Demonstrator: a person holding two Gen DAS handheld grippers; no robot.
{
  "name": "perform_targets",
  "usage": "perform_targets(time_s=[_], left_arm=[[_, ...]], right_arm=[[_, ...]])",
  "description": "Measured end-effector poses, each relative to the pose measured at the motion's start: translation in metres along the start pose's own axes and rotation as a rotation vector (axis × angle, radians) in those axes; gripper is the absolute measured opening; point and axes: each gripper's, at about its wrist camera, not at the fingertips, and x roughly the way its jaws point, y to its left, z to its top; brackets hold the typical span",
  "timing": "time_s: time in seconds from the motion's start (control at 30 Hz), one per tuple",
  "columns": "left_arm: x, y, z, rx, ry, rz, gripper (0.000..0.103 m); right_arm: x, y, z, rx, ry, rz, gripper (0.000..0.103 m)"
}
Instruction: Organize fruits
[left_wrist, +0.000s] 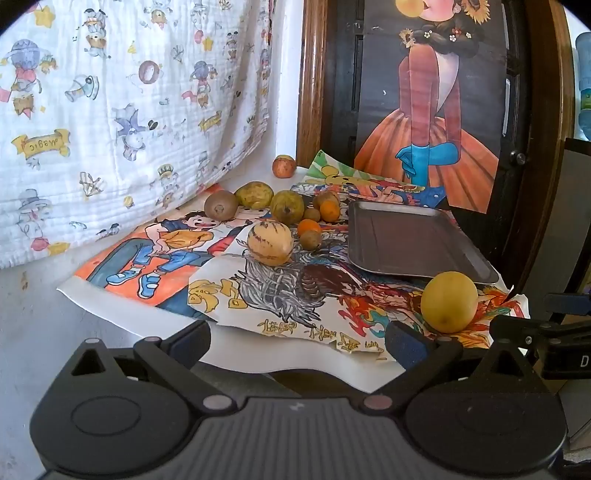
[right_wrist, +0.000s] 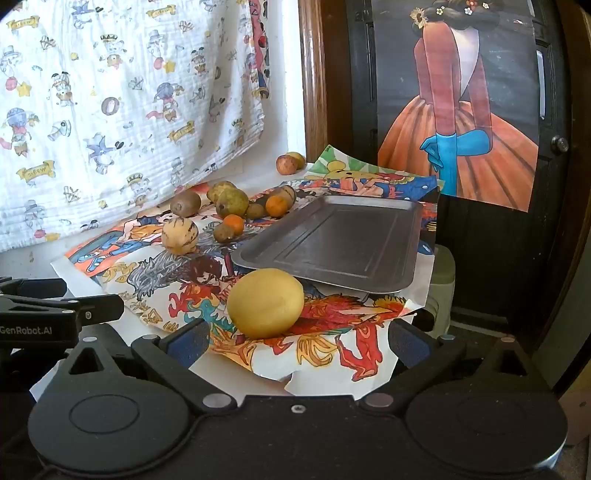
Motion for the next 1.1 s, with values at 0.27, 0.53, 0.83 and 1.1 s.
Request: perform_targets(time_s=[0.27, 0.53, 0.83, 1.1], left_arm=[[0.0002, 0.0001, -0.0001, 0.0, 0.002, -0.001, 0.103], [0.0005, 0.0008, -0.0003, 0.0, 0.005, -0.003, 0.103], [0.0007, 0.0008, -0.0002, 0.0, 0.006, -0.002, 0.103], [0.0008, 0.0008, -0.0001, -0.001, 0.007, -0.002, 0.103]], right_arm=[[0.0004, -0.0003, -0.0004, 0.001, 0.004, 0.0, 0.103], [0.0009, 0.0, -0.0007, 0.001, 0.007, 0.0, 0.103], [0.001, 0.0005, -0.0012, 0.001, 0.009, 0.0, 0.103], [0.0009, 0.0007, -0.0013, 0.001, 0.009, 0.0, 0.103]])
